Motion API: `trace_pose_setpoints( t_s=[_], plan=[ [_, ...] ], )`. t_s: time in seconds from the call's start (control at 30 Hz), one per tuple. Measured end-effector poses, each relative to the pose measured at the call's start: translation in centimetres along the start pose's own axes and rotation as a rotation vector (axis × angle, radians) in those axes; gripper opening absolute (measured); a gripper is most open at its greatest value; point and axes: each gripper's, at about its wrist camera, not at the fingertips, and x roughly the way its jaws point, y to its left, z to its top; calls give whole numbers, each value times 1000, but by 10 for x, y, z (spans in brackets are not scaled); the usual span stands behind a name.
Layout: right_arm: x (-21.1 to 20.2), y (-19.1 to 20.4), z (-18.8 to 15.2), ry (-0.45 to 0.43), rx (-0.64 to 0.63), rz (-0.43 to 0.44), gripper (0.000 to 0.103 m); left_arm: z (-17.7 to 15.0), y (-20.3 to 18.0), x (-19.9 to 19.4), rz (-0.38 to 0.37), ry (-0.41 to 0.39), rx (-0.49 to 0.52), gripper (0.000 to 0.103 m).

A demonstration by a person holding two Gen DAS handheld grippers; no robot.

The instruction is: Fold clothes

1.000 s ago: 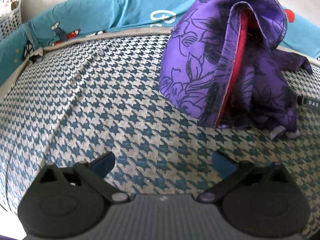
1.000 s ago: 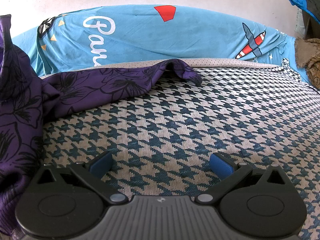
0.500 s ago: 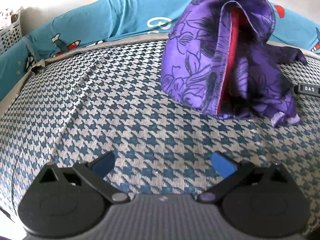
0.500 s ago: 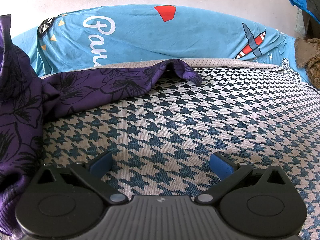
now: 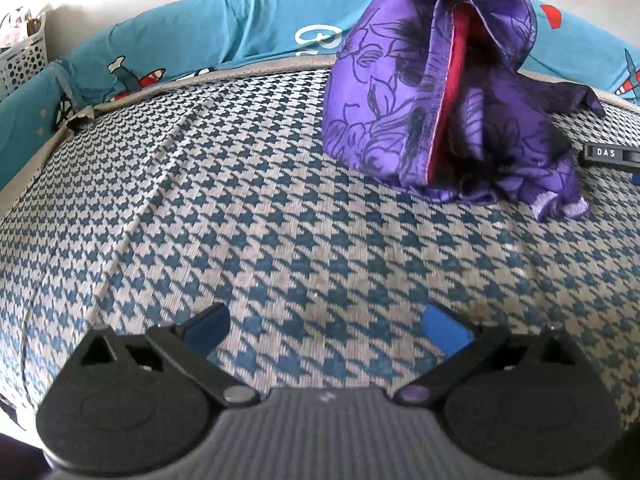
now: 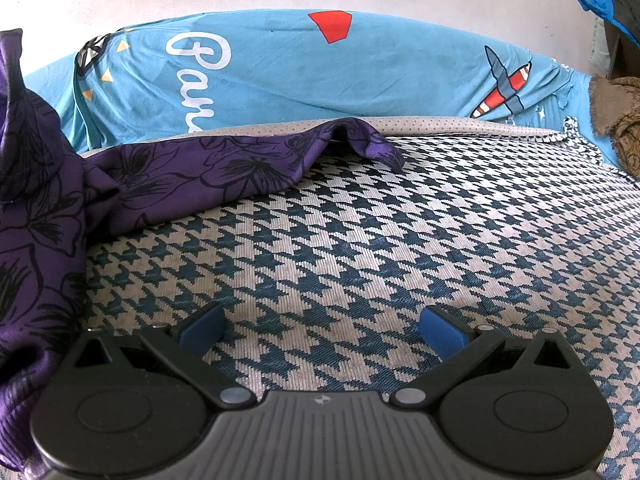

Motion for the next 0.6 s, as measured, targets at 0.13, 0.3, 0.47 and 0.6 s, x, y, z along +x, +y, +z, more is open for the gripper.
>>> trace_pose_setpoints(
  t_s=[0.13, 0.3, 0.47, 0.6],
  plan=[
    [0, 0, 0, 0, 0, 0, 103, -6, -1, -3, 1, 11, -9, 103],
    [0, 0, 0, 0, 0, 0, 103, -7, -5, -3, 8, 24, -8, 103],
    [0, 0, 0, 0, 0, 0, 103, -3, -1, 0, -1, 33, -6, 103],
    [0, 0, 0, 0, 0, 0, 103, -4, 1, 0, -14, 30, 2, 103]
  ],
)
